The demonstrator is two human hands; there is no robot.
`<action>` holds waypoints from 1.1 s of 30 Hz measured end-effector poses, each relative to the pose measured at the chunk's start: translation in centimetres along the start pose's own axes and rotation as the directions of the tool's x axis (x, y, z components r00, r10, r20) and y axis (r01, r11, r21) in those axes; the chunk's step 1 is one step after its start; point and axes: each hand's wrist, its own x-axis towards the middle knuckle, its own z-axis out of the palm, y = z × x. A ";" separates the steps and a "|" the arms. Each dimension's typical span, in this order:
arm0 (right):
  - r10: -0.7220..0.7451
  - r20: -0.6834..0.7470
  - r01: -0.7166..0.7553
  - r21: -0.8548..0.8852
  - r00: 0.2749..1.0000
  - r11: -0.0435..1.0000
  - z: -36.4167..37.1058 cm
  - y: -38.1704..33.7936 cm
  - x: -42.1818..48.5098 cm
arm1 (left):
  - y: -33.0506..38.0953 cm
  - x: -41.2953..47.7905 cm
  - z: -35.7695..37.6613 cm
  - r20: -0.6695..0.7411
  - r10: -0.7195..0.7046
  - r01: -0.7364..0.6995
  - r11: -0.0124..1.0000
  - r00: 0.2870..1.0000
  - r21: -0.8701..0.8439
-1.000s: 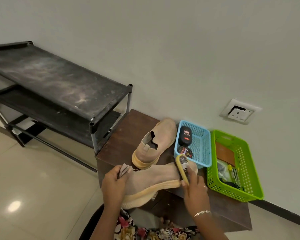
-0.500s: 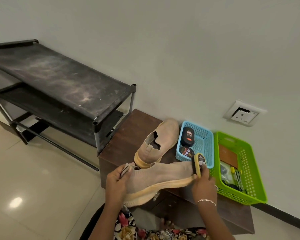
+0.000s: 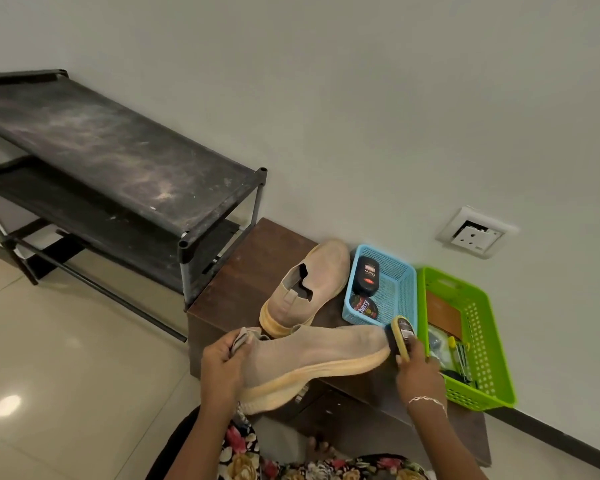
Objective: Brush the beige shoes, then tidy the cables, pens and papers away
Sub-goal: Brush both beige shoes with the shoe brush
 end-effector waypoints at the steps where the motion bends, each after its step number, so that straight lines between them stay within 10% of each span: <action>1: 0.023 -0.001 -0.023 0.005 1.000 1.000 -0.2 -0.3 -0.2 | -0.1 0.1 0.0 -0.011 0.002 -0.002 1.000 1.000 0.001; 9: -0.482 0.261 0.470 0.110 0.837 0.876 2.5 -8.8 -12.3 | -0.3 -0.1 0.1 0.002 0.019 -0.019 1.000 1.000 -0.009; 17: 0.040 0.018 -0.041 0.076 0.999 0.996 1.4 -1.1 -2.5 | 0.3 -0.5 0.3 0.012 0.007 -0.008 1.000 1.000 0.026; 27: -0.517 0.292 0.385 0.406 0.805 0.829 1.9 -9.0 -16.4 | 1.1 -0.5 0.8 -0.029 -0.124 0.120 0.987 0.992 -0.109; 33: -0.218 0.207 0.177 0.199 0.954 0.964 0.9 -3.5 -7.8 | 2.2 -2.0 0.9 0.075 -0.091 0.090 0.996 0.993 0.013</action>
